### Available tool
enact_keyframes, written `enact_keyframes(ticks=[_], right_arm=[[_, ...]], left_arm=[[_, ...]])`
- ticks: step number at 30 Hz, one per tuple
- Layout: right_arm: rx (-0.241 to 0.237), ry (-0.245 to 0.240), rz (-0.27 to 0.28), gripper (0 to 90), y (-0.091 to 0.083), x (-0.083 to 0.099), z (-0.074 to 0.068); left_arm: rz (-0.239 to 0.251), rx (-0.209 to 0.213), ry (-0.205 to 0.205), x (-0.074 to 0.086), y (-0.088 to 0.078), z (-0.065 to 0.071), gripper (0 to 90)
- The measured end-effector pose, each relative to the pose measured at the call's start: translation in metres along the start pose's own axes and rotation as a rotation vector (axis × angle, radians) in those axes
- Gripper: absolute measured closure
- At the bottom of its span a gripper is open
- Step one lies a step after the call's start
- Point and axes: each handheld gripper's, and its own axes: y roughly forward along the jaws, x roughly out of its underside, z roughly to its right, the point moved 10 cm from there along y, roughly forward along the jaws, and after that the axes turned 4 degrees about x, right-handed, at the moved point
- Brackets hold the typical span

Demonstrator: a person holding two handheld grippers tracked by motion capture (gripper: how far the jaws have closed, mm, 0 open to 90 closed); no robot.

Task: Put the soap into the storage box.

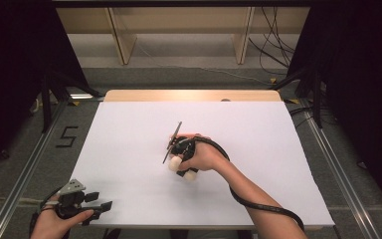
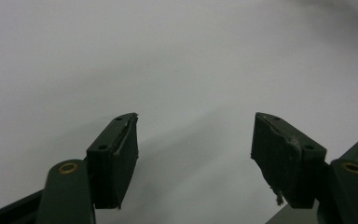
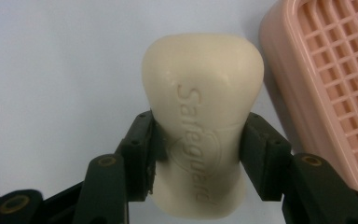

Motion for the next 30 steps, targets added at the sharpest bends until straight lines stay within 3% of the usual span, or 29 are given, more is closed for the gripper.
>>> enact_keyframes(ticks=[12,15,20,21,23,26,30], right_arm=[[0.012,0.029,-0.001,50.8,-0.007,0.001,0.004],[0.016,0.056,-0.011,50.8,-0.010,0.001,0.003],[0.020,0.043,0.003,50.8,-0.012,0.000,0.006],[0.021,0.018,0.012,50.8,-0.011,0.000,0.008],[0.022,0.052,0.000,50.8,-0.013,0.000,0.006],[0.025,0.033,0.009,50.8,-0.013,0.000,0.009],[0.027,0.053,0.007,50.8,-0.015,0.001,0.009]], left_arm=[[0.001,-0.001,-0.001,0.000,0.000,0.000,31.1],[0.001,-0.002,-0.002,0.000,0.000,0.000,31.1],[-0.004,-0.003,0.004,0.000,-0.001,-0.001,31.1],[-0.003,-0.006,0.003,0.000,-0.001,-0.001,31.1],[0.012,-0.007,-0.004,-0.001,0.000,0.000,31.1],[0.004,-0.008,0.002,0.000,0.000,-0.001,31.1],[0.006,-0.008,0.000,0.000,0.000,-0.001,31.1]])
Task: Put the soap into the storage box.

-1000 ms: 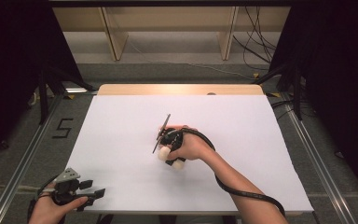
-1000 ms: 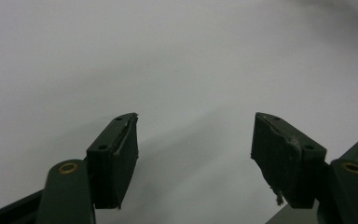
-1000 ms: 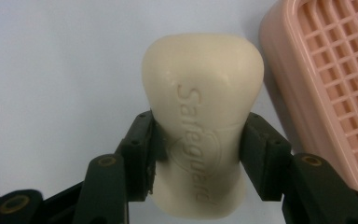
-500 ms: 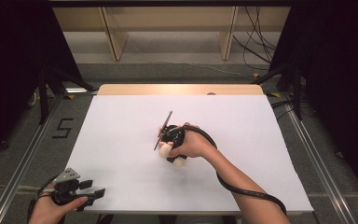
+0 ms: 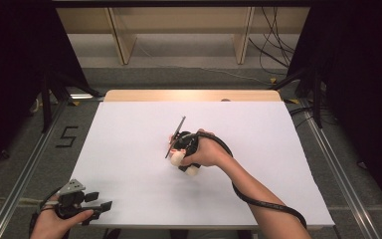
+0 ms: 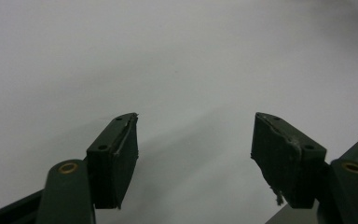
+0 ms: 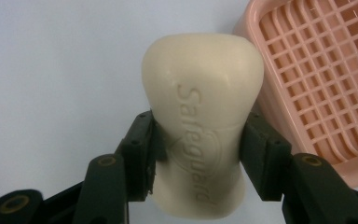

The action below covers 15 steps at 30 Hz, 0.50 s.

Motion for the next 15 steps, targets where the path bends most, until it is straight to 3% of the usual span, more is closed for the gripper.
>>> enact_keyframes(ticks=[5,6,11,12,15], right_arm=[[-0.002,-0.015,0.011,50.8,0.0000,0.0004,0.0032],[-0.001,0.009,0.002,50.8,-0.0011,0.0007,0.0017],[0.003,0.010,0.010,50.8,-0.0017,0.0012,0.0033],[0.001,0.029,0.001,50.8,-0.0025,0.0022,0.0025],[0.007,0.012,0.011,50.8,-0.0029,0.0014,0.0057]], left_arm=[[-0.007,0.001,0.002,0.0005,-0.0004,-0.0001,31.1],[-0.001,-0.001,0.001,0.0002,0.0000,-0.0001,31.1],[-0.003,0.000,0.002,0.0003,-0.0001,-0.0002,31.1],[-0.003,0.000,0.002,0.0003,-0.0001,-0.0002,31.2],[-0.002,-0.001,0.001,0.0004,0.0000,-0.0001,31.2]])
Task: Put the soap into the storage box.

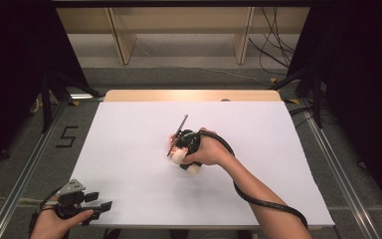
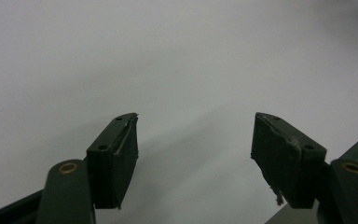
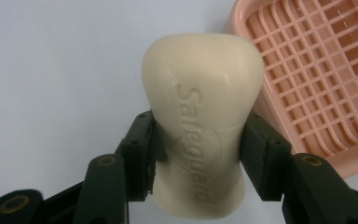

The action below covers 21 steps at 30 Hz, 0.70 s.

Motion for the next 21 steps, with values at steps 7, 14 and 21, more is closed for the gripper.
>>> enact_keyframes(ticks=[7,14,21], right_arm=[[0.003,-0.008,0.010,50.8,-0.002,-0.001,0.004],[0.013,-0.005,0.010,50.8,-0.005,0.000,0.009],[0.016,-0.005,0.014,50.8,-0.006,0.000,0.013]], left_arm=[[-0.007,0.003,0.001,0.000,0.000,0.000,31.1],[-0.004,0.001,0.001,0.000,0.000,0.000,31.1],[0.000,0.000,0.001,0.000,0.000,0.000,31.1]])
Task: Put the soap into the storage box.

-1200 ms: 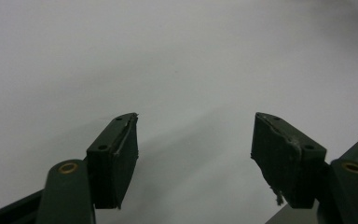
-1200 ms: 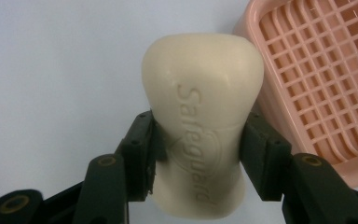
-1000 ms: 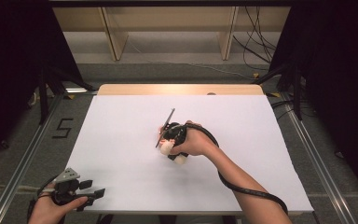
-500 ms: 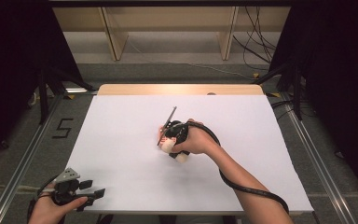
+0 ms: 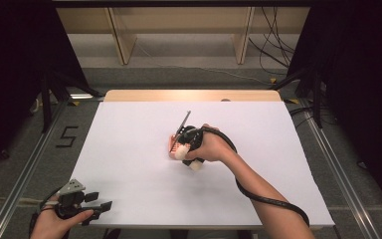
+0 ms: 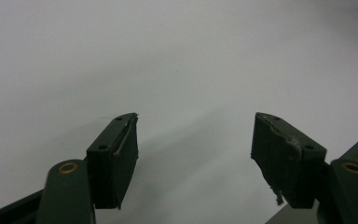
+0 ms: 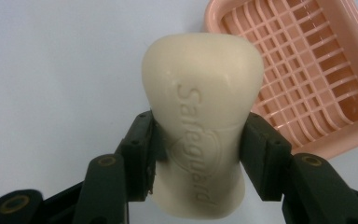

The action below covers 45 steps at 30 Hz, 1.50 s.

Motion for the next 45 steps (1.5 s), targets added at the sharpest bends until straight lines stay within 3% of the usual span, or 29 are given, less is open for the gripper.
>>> enact_keyframes(ticks=[3,7,9,12,13,18,19,23,25,27,33,34,35,36,38,40,45], right_arm=[[0.005,0.021,-0.007,50.8,-0.001,0.000,0.000],[0.009,0.001,0.003,50.8,-0.002,-0.001,0.005],[0.013,0.026,-0.006,50.8,-0.003,-0.001,0.004],[0.002,-0.002,0.016,50.8,-0.003,-0.003,0.006],[-0.003,0.022,0.010,50.8,-0.004,-0.003,0.004],[0.022,0.006,0.003,50.8,-0.006,-0.003,0.011],[0.020,0.027,-0.004,50.8,-0.006,-0.003,0.011],[0.006,0.034,0.010,50.8,-0.006,-0.005,0.011],[0.027,0.003,0.005,50.8,-0.006,-0.004,0.016],[0.022,0.004,0.013,50.8,-0.005,-0.005,0.017],[0.013,0.042,0.005,50.8,-0.008,-0.007,0.015],[0.035,0.008,0.008,50.8,-0.007,-0.007,0.020],[0.038,0.004,0.013,50.8,-0.008,-0.007,0.021],[0.012,0.015,0.021,50.8,-0.007,-0.009,0.019],[0.019,0.041,0.005,50.8,-0.009,-0.009,0.018],[0.022,0.017,0.020,50.8,-0.009,-0.011,0.021],[0.038,0.014,0.020,50.8,-0.009,-0.013,0.024]], left_arm=[[0.009,0.003,-0.007,-0.001,0.001,0.001,31.1],[0.009,0.003,-0.008,-0.001,0.001,0.001,31.1],[0.007,0.004,-0.008,-0.001,0.001,0.001,31.1],[-0.002,0.007,-0.006,0.000,0.000,0.001,31.1],[-0.002,0.007,-0.005,0.000,0.000,0.001,31.1],[-0.002,0.007,-0.007,0.000,0.000,0.000,31.1],[-0.002,0.006,-0.007,0.000,0.000,0.000,31.1],[0.000,0.005,-0.010,0.000,0.001,0.000,31.1],[0.001,0.003,-0.011,0.000,0.001,0.000,31.1],[0.001,0.003,-0.011,0.000,0.001,0.000,31.1],[0.007,-0.012,-0.012,0.000,0.001,-0.001,31.0],[0.006,-0.012,-0.012,0.000,0.001,-0.001,31.0],[0.006,-0.012,-0.012,0.000,0.001,-0.001,31.0],[0.006,-0.012,-0.013,0.000,0.001,-0.001,31.0],[0.002,0.001,-0.013,0.000,0.001,0.000,31.0],[0.012,-0.005,-0.013,-0.001,0.001,-0.001,31.0],[0.004,-0.001,-0.014,0.000,0.001,-0.001,31.0]])
